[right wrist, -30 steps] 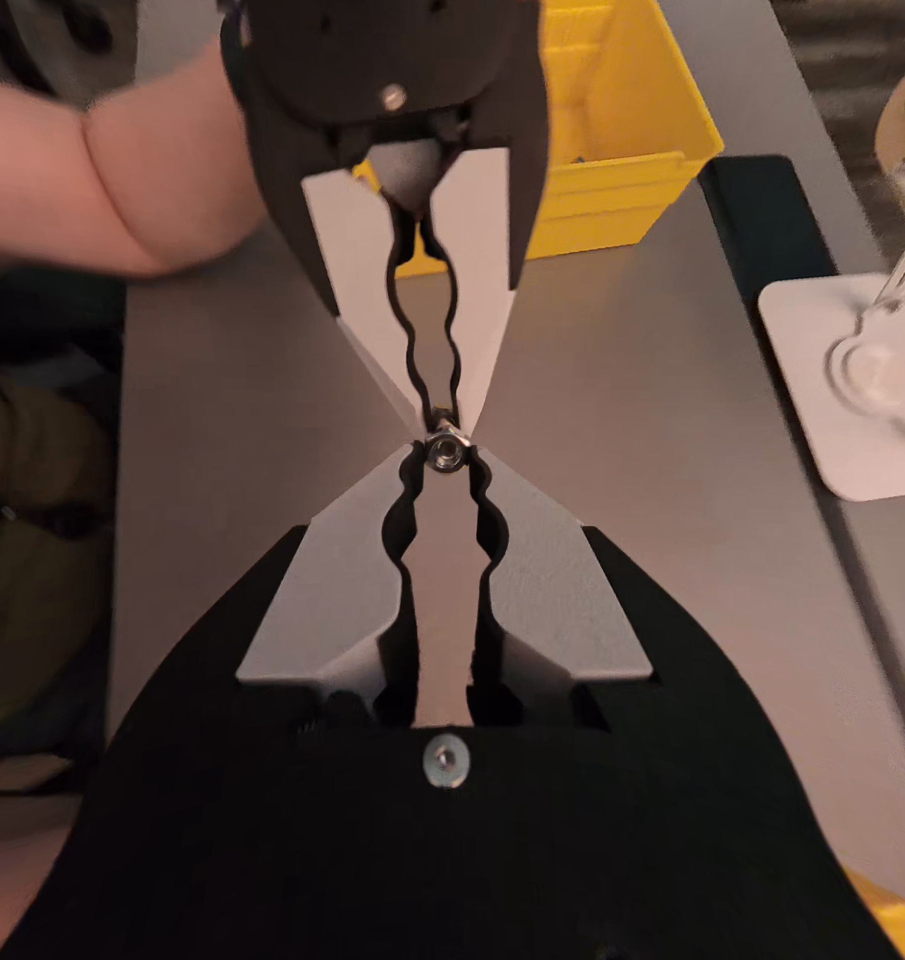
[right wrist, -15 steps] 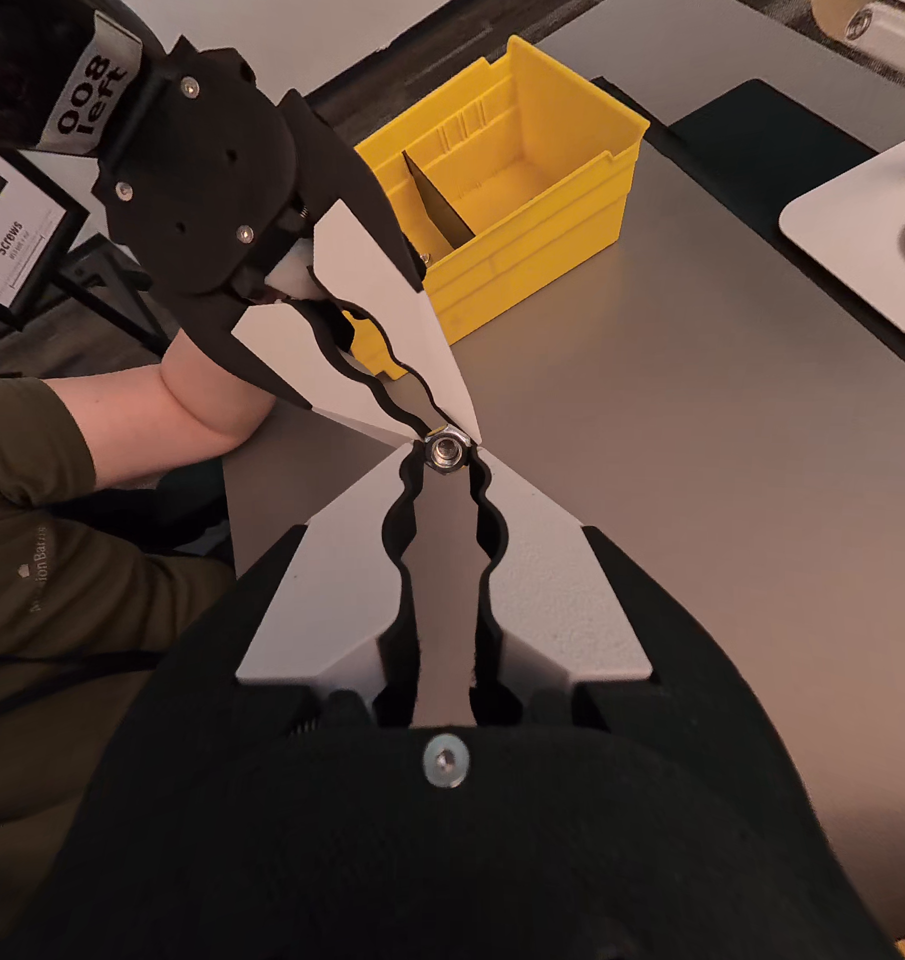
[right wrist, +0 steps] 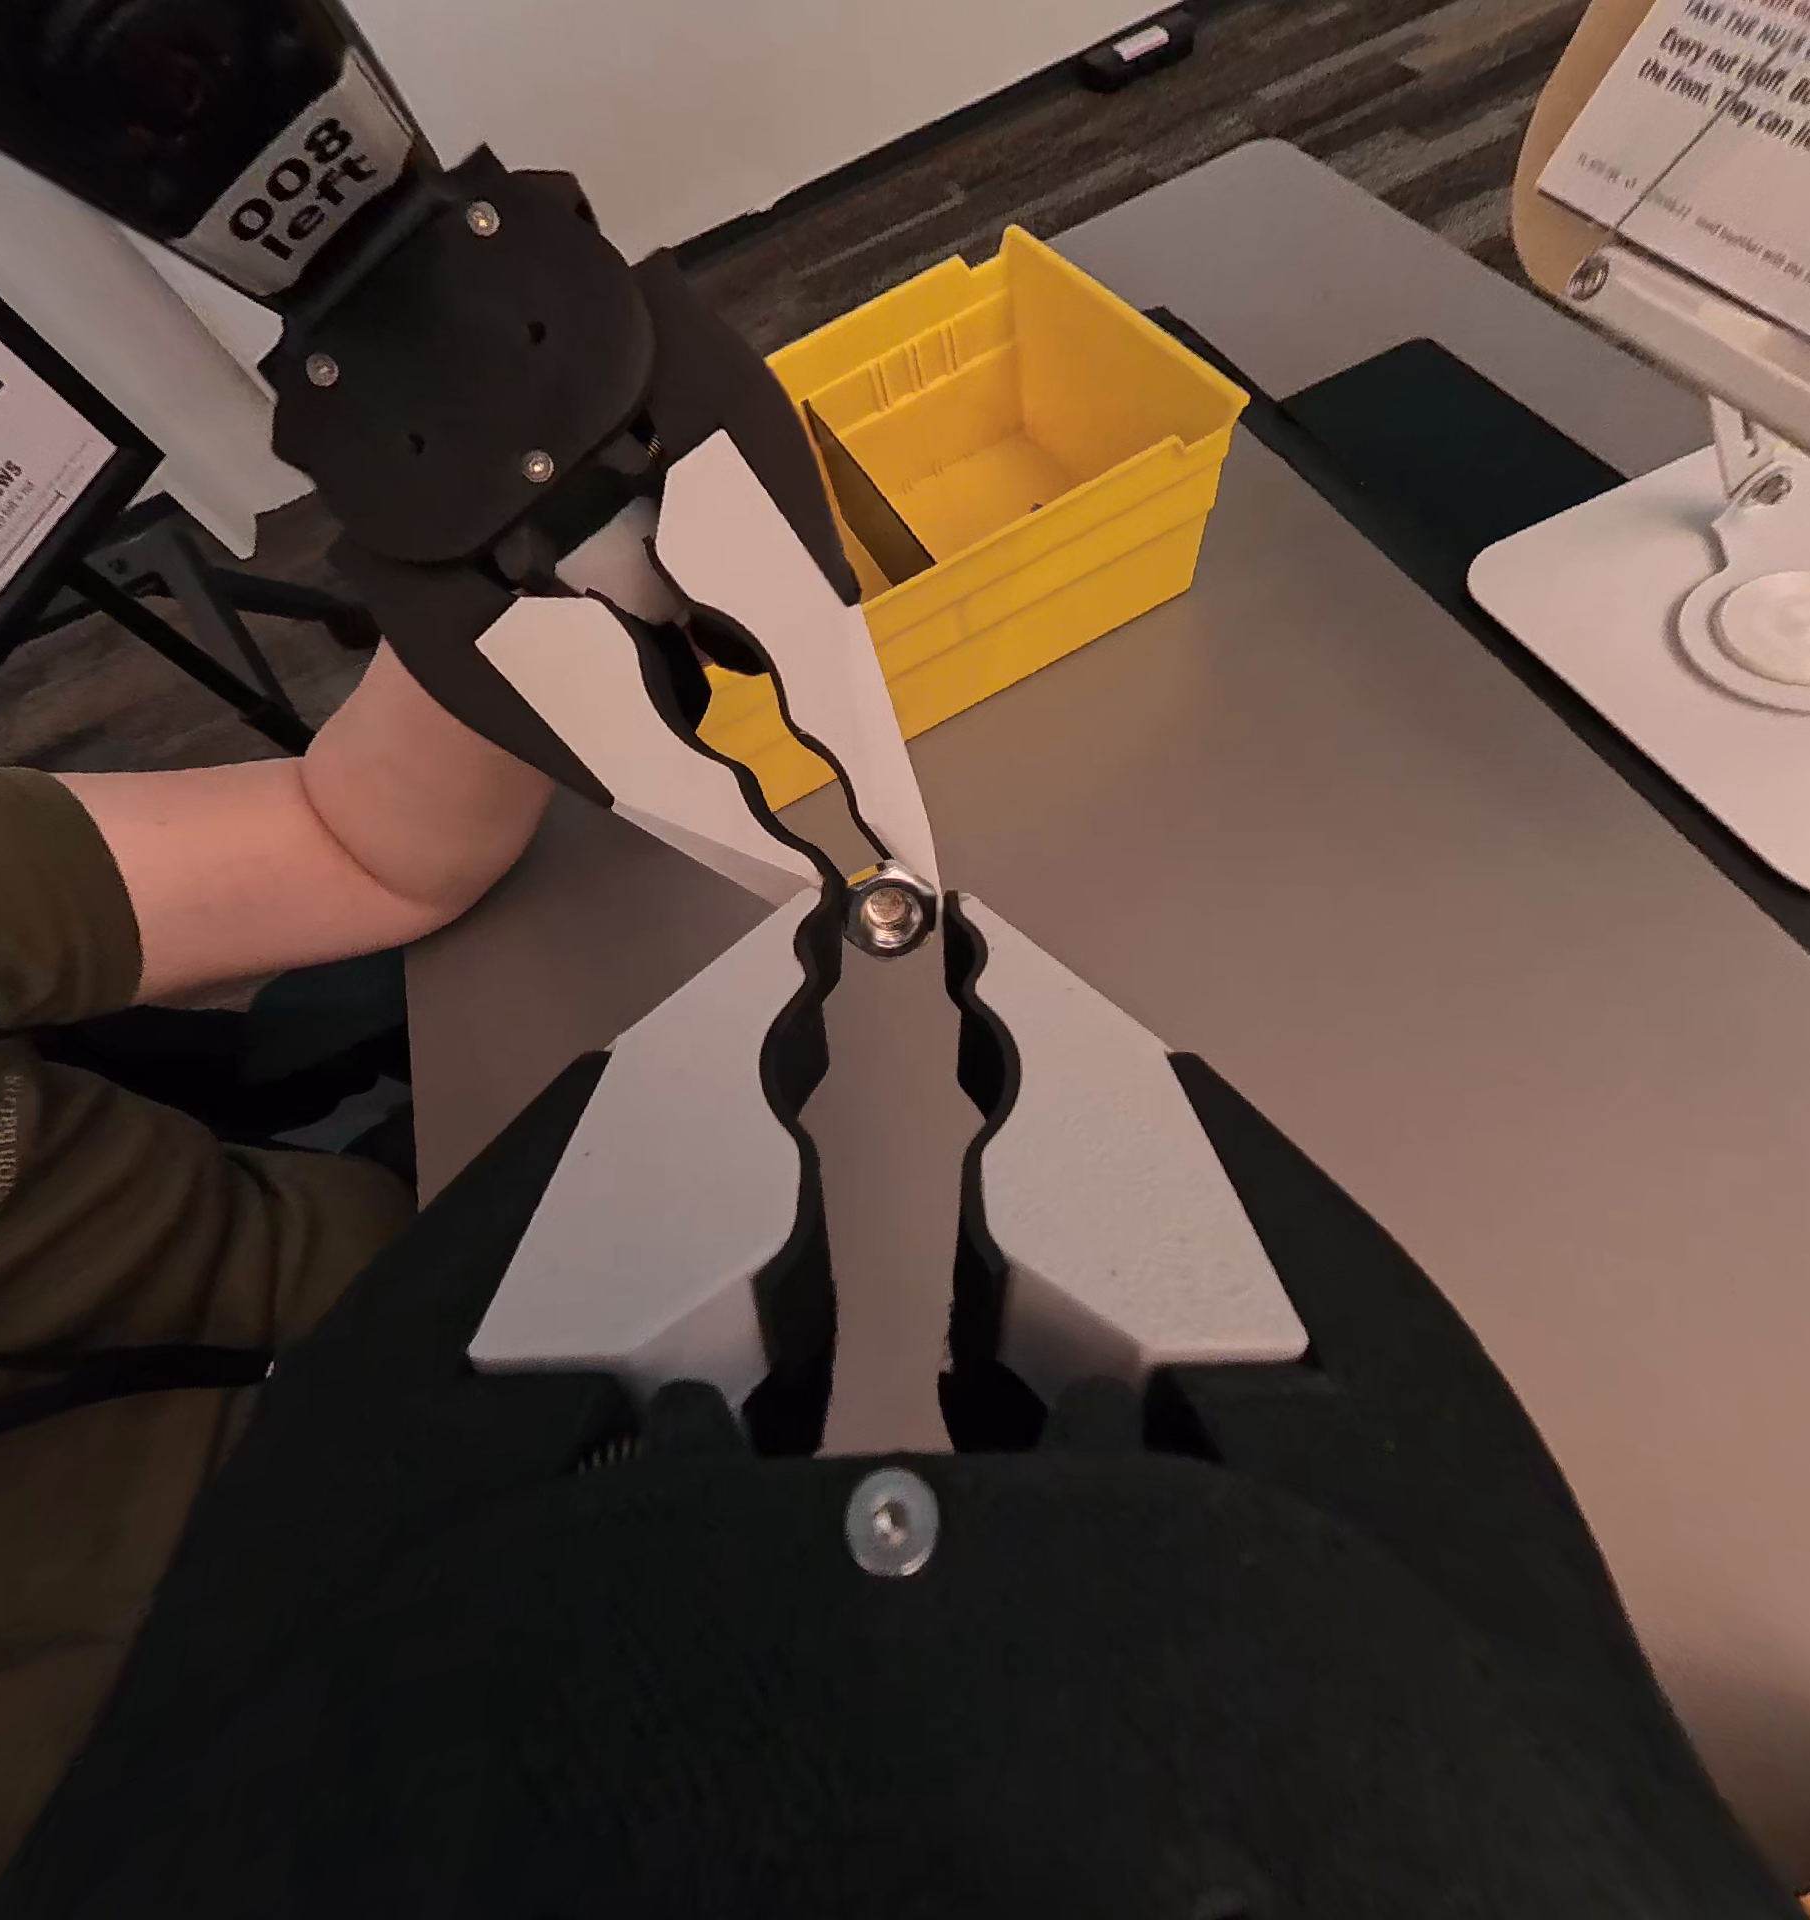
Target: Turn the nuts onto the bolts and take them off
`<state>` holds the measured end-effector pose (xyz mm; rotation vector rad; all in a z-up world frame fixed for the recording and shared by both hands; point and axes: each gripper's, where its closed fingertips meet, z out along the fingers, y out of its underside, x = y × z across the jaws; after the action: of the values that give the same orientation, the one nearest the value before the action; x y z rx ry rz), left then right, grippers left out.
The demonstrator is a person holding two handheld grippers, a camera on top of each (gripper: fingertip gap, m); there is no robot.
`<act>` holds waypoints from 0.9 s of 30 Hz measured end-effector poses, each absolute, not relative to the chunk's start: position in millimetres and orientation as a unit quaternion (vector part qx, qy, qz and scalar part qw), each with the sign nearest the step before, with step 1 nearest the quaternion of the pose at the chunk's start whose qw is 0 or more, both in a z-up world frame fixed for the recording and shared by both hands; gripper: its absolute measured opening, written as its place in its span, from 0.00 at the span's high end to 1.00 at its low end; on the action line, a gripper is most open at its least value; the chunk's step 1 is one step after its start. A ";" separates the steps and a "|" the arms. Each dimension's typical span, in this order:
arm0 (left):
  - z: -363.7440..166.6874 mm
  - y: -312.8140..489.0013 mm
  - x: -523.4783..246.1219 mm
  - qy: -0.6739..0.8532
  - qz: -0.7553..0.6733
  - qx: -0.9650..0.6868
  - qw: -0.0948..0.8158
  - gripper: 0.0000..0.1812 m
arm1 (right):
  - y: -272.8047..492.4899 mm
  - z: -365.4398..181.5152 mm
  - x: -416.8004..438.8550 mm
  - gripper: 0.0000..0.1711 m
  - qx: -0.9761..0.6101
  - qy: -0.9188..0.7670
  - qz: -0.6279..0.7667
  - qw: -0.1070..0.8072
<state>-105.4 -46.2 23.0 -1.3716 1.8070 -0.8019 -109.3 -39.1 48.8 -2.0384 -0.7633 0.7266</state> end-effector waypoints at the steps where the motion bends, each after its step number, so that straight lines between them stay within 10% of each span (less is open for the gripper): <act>1: 23.6 -46.5 -105.4 0.700 -0.315 -0.532 0.358 0.96 | -39.9 49.1 -109.3 0.90 -0.809 -0.307 0.286 0.412; 16: 24.2 -55.9 -106.2 0.709 -0.326 -0.520 0.347 0.96 | -51.5 66.8 -102.5 0.90 -0.732 -0.428 0.197 0.493; 27: 70.9 -58.7 -107.2 0.642 -0.437 -0.502 0.382 0.96 | -75.7 139.5 -120.5 0.91 -0.512 -0.418 0.396 0.637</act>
<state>-107.2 -58.7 70.9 -1.2800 1.6371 -1.1159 -120.5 -75.7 139.5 -1.1701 -0.9535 0.9052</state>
